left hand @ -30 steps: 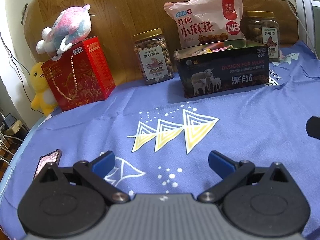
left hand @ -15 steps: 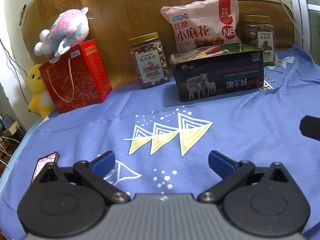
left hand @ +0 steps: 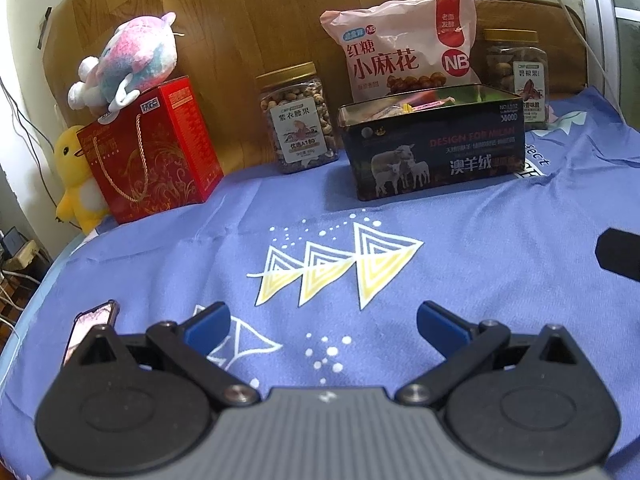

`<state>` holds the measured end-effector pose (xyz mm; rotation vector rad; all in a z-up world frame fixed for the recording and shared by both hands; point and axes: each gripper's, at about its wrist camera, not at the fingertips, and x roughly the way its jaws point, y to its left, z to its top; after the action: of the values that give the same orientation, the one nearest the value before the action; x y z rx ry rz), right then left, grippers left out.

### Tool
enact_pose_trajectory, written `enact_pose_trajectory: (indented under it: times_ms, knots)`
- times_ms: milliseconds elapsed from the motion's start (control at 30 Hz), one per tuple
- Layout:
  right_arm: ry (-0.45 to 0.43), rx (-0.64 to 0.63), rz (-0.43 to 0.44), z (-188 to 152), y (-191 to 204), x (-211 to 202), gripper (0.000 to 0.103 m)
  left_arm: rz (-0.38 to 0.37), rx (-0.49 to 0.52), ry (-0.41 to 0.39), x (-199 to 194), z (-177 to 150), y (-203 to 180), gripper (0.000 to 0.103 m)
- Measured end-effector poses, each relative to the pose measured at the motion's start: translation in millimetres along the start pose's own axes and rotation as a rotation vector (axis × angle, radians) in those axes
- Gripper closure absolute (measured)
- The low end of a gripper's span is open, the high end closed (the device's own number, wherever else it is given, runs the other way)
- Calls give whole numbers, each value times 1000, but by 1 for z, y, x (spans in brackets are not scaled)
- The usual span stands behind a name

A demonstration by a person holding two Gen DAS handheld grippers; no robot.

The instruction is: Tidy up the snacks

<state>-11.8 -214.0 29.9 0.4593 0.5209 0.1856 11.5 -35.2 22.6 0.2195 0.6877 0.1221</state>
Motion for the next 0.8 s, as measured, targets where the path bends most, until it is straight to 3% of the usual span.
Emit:
enact_pose_trajectory:
  times_ms: [433,800]
  knots:
    - [1,0,-1,-1,1,0,21,-22,-63,67,9,-3,7,0]
    - [3,1,-3,-4,2,1,21,-11,-51,79,11,-4,7,0]
